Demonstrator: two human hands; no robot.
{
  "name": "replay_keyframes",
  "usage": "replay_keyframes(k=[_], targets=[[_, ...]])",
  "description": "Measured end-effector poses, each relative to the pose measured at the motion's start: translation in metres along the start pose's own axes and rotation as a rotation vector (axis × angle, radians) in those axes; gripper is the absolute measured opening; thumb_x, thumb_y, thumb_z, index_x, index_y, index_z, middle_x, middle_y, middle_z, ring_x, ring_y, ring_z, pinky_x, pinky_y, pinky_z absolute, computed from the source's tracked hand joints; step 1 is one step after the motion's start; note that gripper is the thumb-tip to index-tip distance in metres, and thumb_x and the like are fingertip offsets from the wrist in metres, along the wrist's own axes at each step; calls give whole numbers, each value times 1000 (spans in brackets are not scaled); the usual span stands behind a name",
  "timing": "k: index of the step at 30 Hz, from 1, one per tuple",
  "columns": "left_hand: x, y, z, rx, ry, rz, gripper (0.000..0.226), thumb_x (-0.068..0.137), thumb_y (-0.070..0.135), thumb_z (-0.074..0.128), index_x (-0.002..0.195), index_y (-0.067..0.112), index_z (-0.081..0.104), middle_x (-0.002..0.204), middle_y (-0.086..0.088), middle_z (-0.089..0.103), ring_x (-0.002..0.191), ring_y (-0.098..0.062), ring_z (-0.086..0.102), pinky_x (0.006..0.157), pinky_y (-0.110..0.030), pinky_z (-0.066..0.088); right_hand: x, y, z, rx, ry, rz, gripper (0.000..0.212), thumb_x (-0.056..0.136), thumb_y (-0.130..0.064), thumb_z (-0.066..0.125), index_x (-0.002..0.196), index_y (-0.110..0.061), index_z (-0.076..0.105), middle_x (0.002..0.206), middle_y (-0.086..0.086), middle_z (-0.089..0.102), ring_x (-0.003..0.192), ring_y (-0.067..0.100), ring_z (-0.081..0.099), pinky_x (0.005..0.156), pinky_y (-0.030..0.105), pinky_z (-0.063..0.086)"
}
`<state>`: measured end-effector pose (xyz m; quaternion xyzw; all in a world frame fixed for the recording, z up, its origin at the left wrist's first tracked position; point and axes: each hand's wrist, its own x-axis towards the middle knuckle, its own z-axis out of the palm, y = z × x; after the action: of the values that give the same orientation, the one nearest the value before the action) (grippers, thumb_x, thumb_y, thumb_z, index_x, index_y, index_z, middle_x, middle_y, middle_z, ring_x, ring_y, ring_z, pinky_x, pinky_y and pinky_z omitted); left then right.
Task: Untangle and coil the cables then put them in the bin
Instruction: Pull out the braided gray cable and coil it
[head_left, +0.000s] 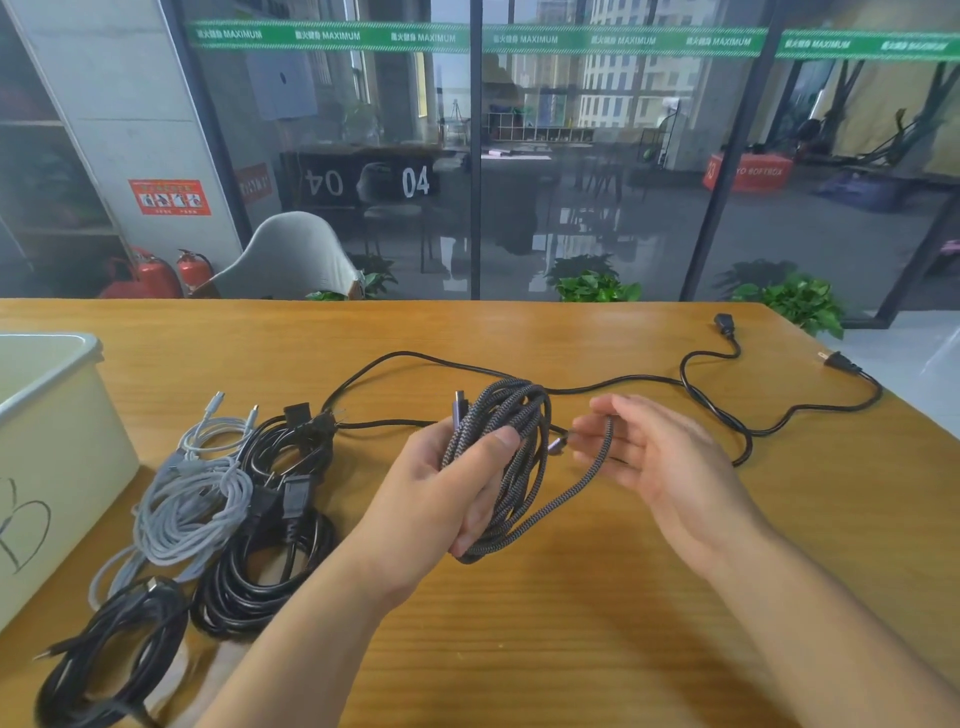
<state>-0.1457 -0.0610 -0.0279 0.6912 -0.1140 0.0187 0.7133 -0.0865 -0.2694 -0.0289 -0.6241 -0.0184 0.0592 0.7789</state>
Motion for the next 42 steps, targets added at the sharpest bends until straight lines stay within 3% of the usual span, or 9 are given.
replay_keyframes(k=[7,11,16,19,22,25,30,34,42], targets=[[-4,5,10,103,-149,13,37,98,31,56,62,33,53,45,-8,37,40,-21,28,46,-29,31,13,6,-10,359,-7,281,28,103,-1,54,130,6,56,97,15,75,72,18,71,65,32,63],[-5,5,12,112,-198,15,39,99,31,56,60,32,55,43,-7,37,40,-21,27,47,-29,30,17,11,-14,261,-11,343,11,103,-15,59,102,-5,59,71,0,60,46,6,35,38,17,26],[-4,4,9,82,-227,8,53,102,28,52,50,19,41,38,-4,34,39,-20,26,51,-23,32,13,18,-7,-277,-50,150,26,109,-25,51,90,-14,65,66,-6,48,48,4,33,41,18,26],[-3,3,8,61,-256,-16,57,102,28,51,49,12,36,38,-3,31,37,-19,25,50,-23,31,5,20,7,-367,98,-184,38,112,-31,42,89,-11,63,65,-7,48,54,8,41,48,24,34],[-6,2,8,46,-313,-43,54,102,27,53,55,5,37,42,-4,32,37,-19,25,48,-22,31,-3,18,18,-279,119,-415,40,114,-29,35,85,-11,55,87,-1,73,83,14,68,79,29,56],[-7,0,11,35,-362,-64,49,101,26,56,62,2,41,44,-4,34,36,-17,26,46,-22,30,-7,16,22,-77,-38,-364,37,114,-27,32,88,-6,48,105,14,76,104,30,74,92,43,58],[-5,2,8,-14,-413,-84,45,100,22,54,55,23,60,41,4,35,34,-13,26,42,-24,24,-14,11,23,170,-288,-100,32,111,-27,36,88,-7,46,105,23,75,93,36,74,76,37,61],[-4,1,6,-50,-397,-118,21,93,34,64,77,21,67,43,1,36,33,-12,26,41,-24,21,-13,13,24,149,-241,-73,32,108,-30,42,84,-9,48,92,16,74,80,34,68,65,36,60],[2,-3,2,-98,-166,-47,27,81,33,78,87,13,61,46,-3,33,33,-13,23,39,-19,22,-8,22,30,147,-106,-45,34,107,-35,49,81,-17,62,77,0,55,75,20,53,71,35,40]])
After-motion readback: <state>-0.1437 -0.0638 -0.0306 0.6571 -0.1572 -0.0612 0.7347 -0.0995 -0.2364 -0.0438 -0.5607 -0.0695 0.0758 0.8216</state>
